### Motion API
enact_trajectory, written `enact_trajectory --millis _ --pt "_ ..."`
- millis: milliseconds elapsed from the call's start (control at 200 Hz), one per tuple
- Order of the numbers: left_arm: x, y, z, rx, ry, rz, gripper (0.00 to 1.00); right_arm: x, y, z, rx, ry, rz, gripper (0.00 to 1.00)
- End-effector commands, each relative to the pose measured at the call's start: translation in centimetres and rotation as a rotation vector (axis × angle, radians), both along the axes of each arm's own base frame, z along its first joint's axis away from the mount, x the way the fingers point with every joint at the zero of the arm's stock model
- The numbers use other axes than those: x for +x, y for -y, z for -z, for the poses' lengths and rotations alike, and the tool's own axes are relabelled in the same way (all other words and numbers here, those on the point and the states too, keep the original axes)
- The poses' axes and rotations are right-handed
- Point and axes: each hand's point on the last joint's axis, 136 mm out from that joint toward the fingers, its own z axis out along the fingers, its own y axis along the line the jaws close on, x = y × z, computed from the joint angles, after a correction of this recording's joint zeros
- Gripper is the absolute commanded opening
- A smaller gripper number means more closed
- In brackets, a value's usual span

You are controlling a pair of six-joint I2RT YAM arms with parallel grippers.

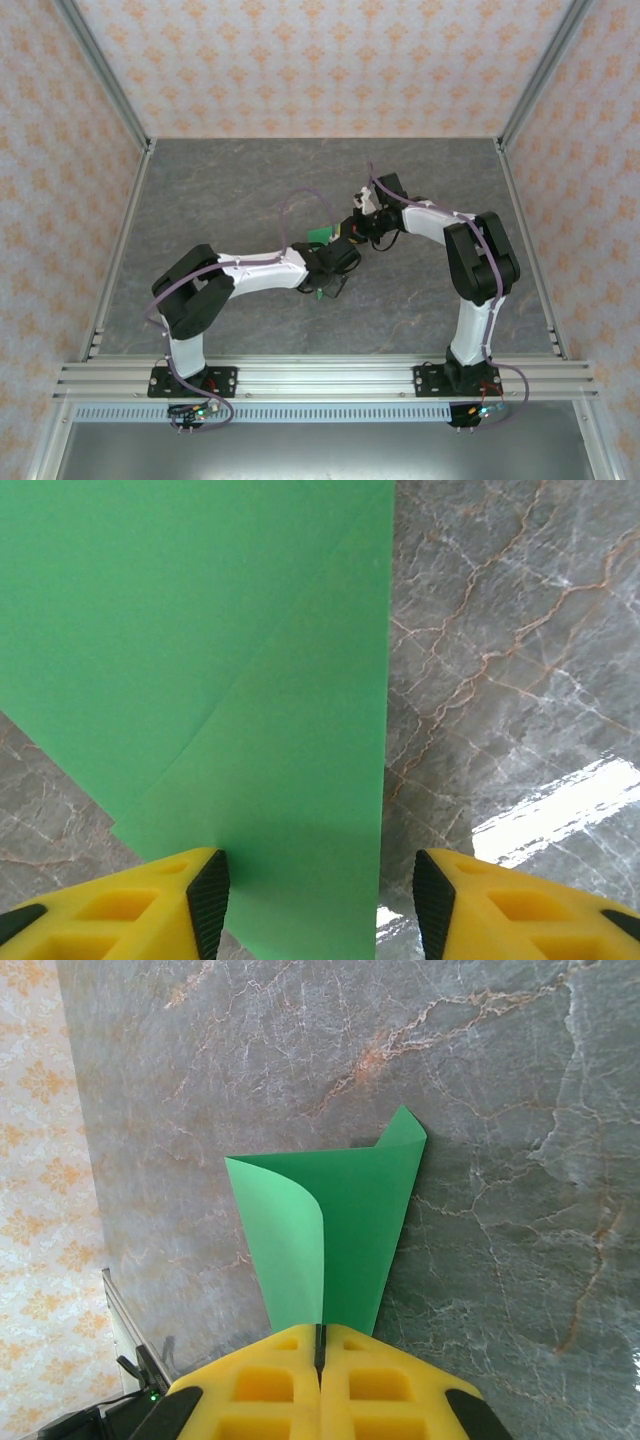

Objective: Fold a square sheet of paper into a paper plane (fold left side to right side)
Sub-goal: Fold the wing for the fifth time at the center of the table.

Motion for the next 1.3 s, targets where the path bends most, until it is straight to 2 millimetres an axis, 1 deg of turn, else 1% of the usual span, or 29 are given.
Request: enact_trajectory --millis 0,265,425,596,781,896,946,1011,1081,1171,1251,1291 --pt "0.7 0.0 -0.6 0.022 0.036 -0.029 0.51 0.3 -0.3 0.3 -0.019 -0.010 -0.001 0.00" --pt "0.8 0.1 -0.2 0.031 0.030 -0.030 0.38 0.3 -0.3 0.7 -0.039 -0.014 -0.007 0.00" --pt "0.7 0.2 0.0 0.032 0.020 -0.027 0.35 0.3 -0.2 0.7 -0.049 -0.012 -0.003 0.00" --pt "0.8 0.0 0.2 0.044 0.023 -0.034 0.29 0.2 -0.1 0.8 -0.056 -0.014 -0.002 0.00" --pt "0.8 0.0 0.1 0.041 0.025 -0.035 0.19 0.3 0.0 0.4 -0.061 -0.002 0.001 0.00" --pt "0.8 0.1 -0.1 0.031 0.026 -0.036 0.12 0.6 0.1 -0.4 -0.067 0.028 0.010 0.00" --pt "0.8 0.2 -0.2 0.026 0.028 -0.037 0.10 0.9 0.3 -0.9 -0.075 0.044 0.018 0.07" --pt "0.9 0.4 -0.5 0.012 0.030 -0.034 0.08 1.3 0.6 -1.9 -0.093 0.077 0.035 0.13" --pt "1.0 0.8 -0.8 -0.001 0.031 -0.030 0.07 2.0 1.4 -3.2 -0.124 0.116 0.070 0.24" --pt "1.2 1.1 -1.0 -0.022 0.020 -0.030 0.06 2.9 3.1 -5.2 -0.160 0.166 0.142 0.39" --pt "1.4 1.3 -1.1 -0.049 0.007 -0.034 0.06 3.5 5.1 -6.8 -0.190 0.205 0.223 0.50" --pt "1.5 1.5 -1.2 -0.066 0.000 -0.039 0.06 3.7 6.1 -7.5 -0.201 0.221 0.260 0.54"
